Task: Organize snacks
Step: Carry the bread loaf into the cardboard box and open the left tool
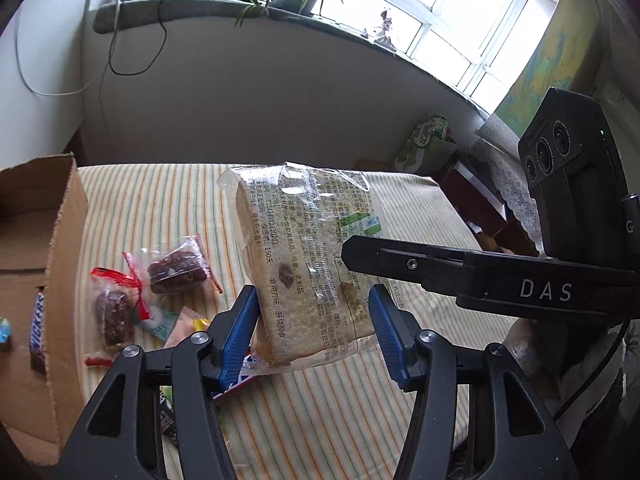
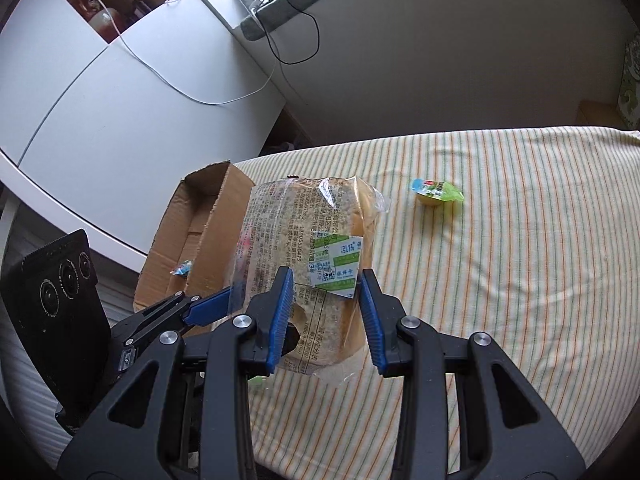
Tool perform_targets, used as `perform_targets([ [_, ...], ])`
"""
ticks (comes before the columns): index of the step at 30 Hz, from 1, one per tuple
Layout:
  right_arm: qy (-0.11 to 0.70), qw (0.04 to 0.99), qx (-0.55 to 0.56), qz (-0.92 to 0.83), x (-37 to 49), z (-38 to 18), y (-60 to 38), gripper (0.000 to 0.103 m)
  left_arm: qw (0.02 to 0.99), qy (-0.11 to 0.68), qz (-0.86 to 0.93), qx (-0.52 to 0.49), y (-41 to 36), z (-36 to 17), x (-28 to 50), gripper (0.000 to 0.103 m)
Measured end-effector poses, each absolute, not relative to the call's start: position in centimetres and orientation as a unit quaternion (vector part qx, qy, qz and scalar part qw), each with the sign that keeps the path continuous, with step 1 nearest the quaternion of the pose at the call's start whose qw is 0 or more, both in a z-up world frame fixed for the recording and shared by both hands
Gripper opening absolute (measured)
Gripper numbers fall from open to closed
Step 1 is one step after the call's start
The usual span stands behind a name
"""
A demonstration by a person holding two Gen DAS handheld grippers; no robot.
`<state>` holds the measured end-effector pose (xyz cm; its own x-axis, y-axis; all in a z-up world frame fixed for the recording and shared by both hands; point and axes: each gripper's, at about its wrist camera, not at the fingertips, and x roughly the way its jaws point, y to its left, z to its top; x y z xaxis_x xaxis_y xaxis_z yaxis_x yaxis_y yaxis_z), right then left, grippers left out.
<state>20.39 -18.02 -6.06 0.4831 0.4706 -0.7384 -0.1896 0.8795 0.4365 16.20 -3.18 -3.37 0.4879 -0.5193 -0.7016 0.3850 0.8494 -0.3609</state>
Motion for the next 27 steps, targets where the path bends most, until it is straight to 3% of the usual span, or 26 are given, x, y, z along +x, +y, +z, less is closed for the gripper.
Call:
perform_targets([
  [12, 0.456, 0.846, 0.114, 0.251, 20.0, -3.7, -9.8, 0.036, 0.884, 0.401, -0.218, -0.101, 4.1, -1.0, 13.5, 0.055],
  [27, 0.473, 0.821, 0.065, 0.311, 21.1, -5.3, 0.9, 0.036, 0.895, 0.397, -0.148, -0.14, 12.4, -2.2, 11.6, 0.055],
])
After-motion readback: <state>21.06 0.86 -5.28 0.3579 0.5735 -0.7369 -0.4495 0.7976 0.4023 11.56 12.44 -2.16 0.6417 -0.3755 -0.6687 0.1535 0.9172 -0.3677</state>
